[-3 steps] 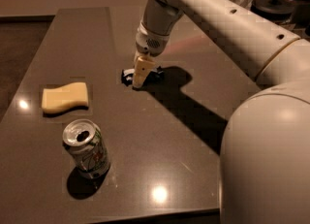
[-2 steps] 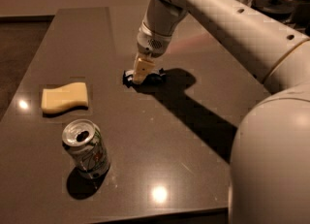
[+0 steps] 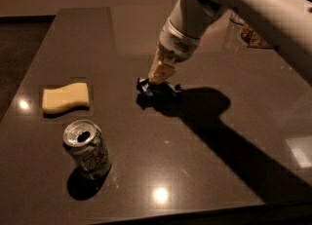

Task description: Move rxbar blueberry near 7up can

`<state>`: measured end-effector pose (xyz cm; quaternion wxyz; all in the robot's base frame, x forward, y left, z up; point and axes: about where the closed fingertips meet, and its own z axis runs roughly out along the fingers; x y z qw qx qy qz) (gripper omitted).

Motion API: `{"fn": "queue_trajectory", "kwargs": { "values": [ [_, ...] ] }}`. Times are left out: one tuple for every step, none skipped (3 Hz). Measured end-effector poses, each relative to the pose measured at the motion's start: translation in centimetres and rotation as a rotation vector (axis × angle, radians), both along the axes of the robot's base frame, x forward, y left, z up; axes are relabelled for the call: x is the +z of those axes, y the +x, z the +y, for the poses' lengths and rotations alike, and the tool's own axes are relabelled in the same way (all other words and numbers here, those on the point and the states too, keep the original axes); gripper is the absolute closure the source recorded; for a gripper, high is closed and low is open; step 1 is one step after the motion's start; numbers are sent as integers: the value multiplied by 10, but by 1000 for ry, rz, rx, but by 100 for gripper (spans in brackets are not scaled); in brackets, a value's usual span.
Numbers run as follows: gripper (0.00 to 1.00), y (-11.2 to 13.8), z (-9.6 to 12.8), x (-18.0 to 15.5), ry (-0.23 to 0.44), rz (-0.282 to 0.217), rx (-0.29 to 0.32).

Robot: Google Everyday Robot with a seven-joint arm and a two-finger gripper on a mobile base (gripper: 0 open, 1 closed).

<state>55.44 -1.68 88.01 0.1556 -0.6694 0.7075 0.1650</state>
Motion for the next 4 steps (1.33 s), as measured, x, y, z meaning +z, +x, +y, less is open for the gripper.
{"fn": "queue_trajectory", "kwargs": {
  "values": [
    [100, -30, -11, 5, 12, 19, 3],
    [100, -65, -8, 4, 35, 57, 26],
    [100, -99, 3, 2, 55, 65, 62],
    [98, -134, 28, -2, 72, 61, 117]
  ]
}}
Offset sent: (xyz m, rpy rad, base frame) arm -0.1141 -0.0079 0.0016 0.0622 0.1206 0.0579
